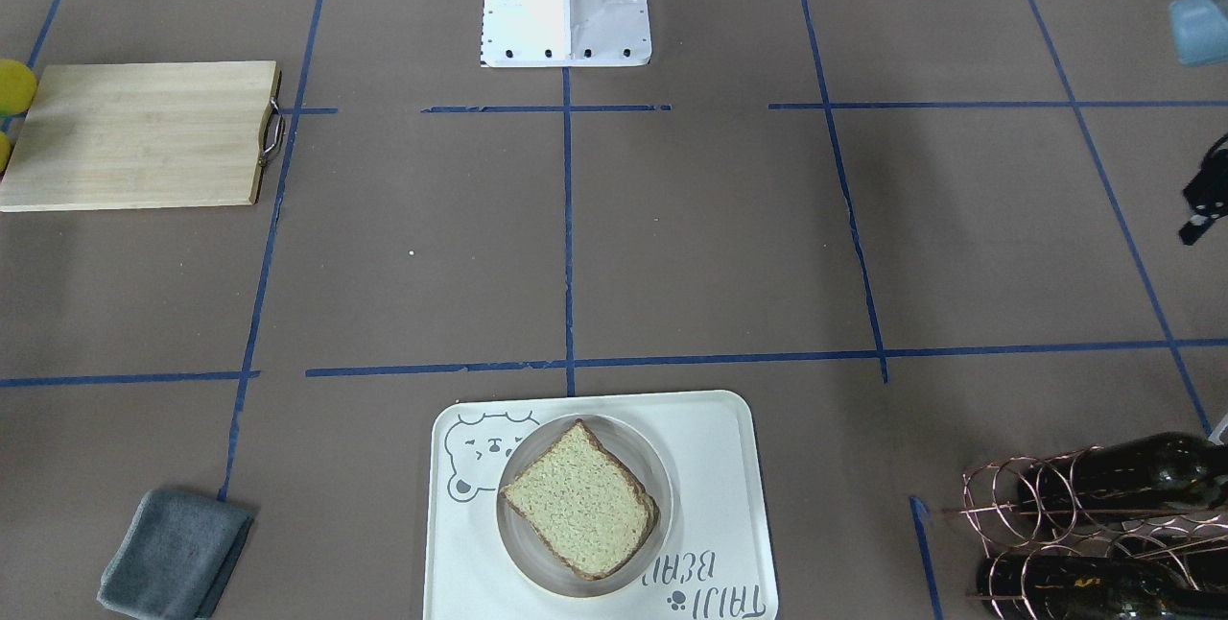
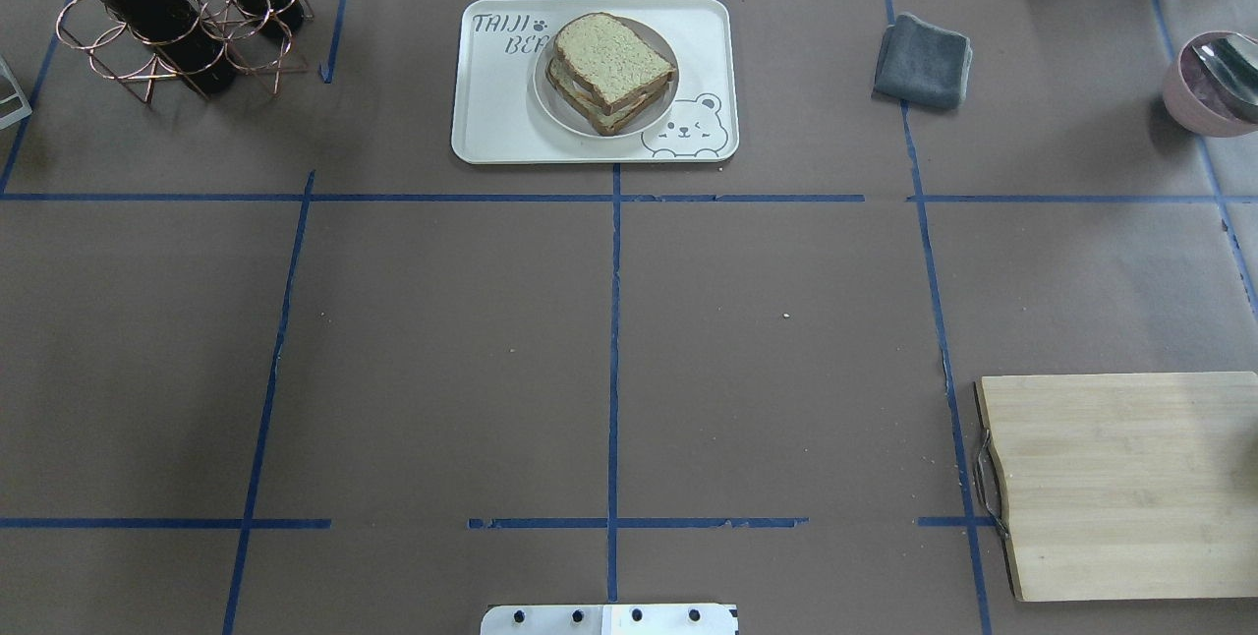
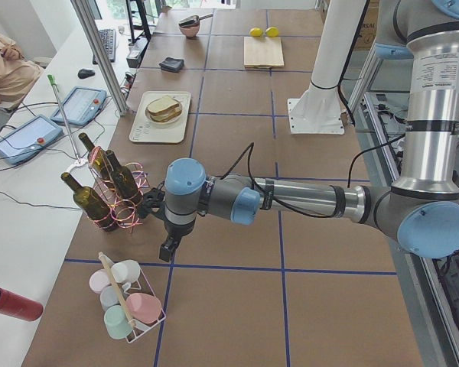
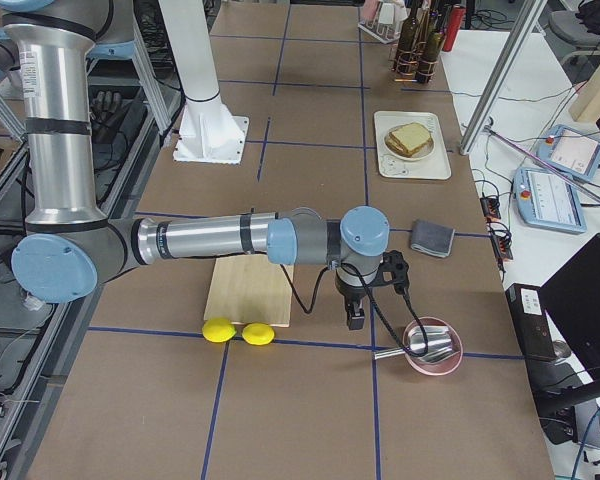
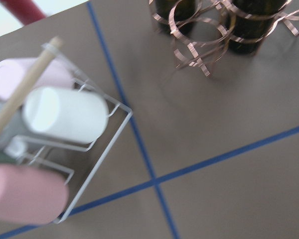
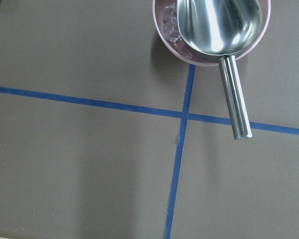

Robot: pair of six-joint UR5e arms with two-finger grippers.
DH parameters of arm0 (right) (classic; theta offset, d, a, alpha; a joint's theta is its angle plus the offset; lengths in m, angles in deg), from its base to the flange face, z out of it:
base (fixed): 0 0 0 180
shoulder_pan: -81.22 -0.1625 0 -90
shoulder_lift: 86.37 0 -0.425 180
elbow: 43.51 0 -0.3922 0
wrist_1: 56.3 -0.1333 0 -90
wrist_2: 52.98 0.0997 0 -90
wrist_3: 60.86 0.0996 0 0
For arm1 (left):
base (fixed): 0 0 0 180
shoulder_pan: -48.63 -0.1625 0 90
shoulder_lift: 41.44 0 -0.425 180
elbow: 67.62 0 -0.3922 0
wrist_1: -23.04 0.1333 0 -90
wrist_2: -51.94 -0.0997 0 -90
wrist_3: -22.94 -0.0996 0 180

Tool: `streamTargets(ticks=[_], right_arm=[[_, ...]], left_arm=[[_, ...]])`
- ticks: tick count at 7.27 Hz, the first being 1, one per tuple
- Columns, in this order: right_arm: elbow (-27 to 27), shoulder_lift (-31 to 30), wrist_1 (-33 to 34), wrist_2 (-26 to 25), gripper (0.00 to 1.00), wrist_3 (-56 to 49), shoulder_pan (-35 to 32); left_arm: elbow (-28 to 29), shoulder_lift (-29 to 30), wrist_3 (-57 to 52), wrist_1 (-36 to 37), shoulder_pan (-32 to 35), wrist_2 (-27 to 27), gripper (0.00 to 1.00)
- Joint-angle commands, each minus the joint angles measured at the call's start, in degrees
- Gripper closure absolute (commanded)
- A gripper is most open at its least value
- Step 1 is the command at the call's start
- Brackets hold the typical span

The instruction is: Make sandwich and place on tray

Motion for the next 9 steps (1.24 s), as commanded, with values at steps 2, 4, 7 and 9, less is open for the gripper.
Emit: streamTargets(ticks=[2, 4, 7, 9], right_arm=[[-0.94, 1.84, 3.4, -0.59, 0.0, -0.34, 0.28], [-1.55, 1.32, 4.63, -0.32, 0.0, -0.08, 1.61], [-1.56, -0.17, 4.1, 0.73, 0.0, 0.8, 3.01], [-2.96, -0.62, 3.66, 1.0, 0.0, 0.89, 3.1]], left_arm=[[-4.29, -1.33, -3.67, 16.11, 1.43, 0.37, 0.0], [-4.03, -2.04, -3.59, 12.15, 1.43, 0.46, 0.0], [-4.56, -1.43, -3.76, 12.31, 1.34, 0.37, 0.0], [-4.38, -1.43, -4.02, 14.59, 0.99, 0.46, 0.0]])
